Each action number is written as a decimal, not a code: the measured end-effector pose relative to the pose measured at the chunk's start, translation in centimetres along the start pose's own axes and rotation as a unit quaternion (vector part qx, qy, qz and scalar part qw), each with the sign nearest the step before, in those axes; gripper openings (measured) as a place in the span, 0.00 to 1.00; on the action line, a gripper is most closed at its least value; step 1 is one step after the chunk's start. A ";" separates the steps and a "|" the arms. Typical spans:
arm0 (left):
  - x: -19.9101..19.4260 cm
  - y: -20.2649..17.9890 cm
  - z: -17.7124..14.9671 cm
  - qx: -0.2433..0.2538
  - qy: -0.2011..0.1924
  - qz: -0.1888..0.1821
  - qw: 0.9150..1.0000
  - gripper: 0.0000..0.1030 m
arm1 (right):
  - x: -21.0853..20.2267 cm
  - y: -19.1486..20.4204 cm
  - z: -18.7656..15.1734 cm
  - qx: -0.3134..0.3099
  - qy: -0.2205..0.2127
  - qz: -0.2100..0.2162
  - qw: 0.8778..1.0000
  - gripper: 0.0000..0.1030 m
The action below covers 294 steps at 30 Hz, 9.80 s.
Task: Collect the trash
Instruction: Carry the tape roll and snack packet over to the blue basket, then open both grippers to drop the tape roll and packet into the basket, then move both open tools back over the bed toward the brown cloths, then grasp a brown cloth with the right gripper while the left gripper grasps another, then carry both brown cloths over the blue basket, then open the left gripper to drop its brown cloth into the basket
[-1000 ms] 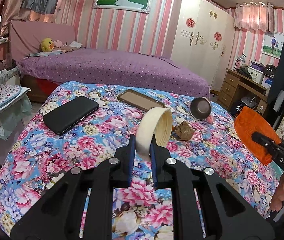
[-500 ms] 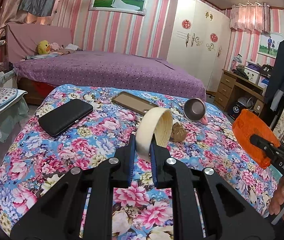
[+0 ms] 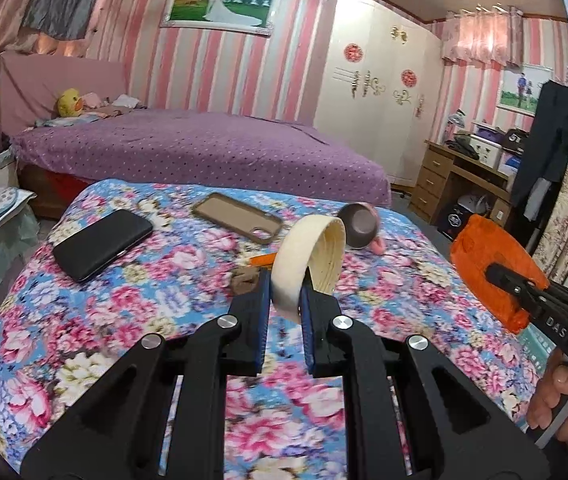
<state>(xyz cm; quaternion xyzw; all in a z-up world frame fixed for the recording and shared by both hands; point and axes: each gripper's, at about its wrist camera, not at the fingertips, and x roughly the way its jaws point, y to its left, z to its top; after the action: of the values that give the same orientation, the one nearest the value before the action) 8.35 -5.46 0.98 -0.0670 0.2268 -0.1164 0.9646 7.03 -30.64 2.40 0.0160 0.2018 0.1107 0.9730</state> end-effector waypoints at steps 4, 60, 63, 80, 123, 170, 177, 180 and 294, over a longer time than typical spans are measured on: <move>0.1 -2.3 0.6 0.020 -0.004 -0.009 1.000 0.12 | -1.1 -1.2 0.8 0.000 -0.013 -0.011 1.000 0.02; 9.2 -39.4 -9.3 0.126 0.127 -0.296 0.938 0.12 | -19.1 -26.4 -10.4 0.125 0.036 -0.282 0.951 0.02; 9.3 -39.9 -9.3 0.119 0.129 -0.305 0.936 0.12 | -19.3 -26.7 -10.5 0.129 0.035 -0.282 0.950 0.02; 9.6 -43.5 -10.1 0.140 0.131 -0.296 0.936 0.46 | -18.7 -27.6 -10.7 0.124 0.045 -0.287 0.949 0.02; 8.6 -20.7 -5.2 -0.130 0.080 -0.203 0.967 0.60 | -16.2 -23.7 -6.5 0.123 0.069 -0.272 0.952 0.71; 12.6 6.8 1.1 -0.050 0.115 0.043 0.991 0.75 | 19.3 3.8 1.2 0.018 0.160 0.007 0.987 0.45; 15.4 4.3 0.7 -0.039 0.143 0.044 0.988 0.76 | 17.3 1.6 0.7 0.036 0.153 -0.001 0.988 0.45; 16.7 4.1 0.0 -0.035 0.165 0.063 0.984 0.71 | 16.9 1.0 0.5 0.031 0.158 -0.003 0.987 0.46; 9.3 -40.7 -10.0 0.115 0.140 -0.310 0.933 0.39 | -17.9 -29.3 -11.2 0.164 0.067 -0.274 0.945 0.47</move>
<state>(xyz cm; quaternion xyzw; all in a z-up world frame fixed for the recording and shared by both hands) 3.98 -47.78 -4.44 -0.0055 0.3122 -0.4431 0.8404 -7.29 -63.33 -3.14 0.1117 0.2780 -0.1937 0.9342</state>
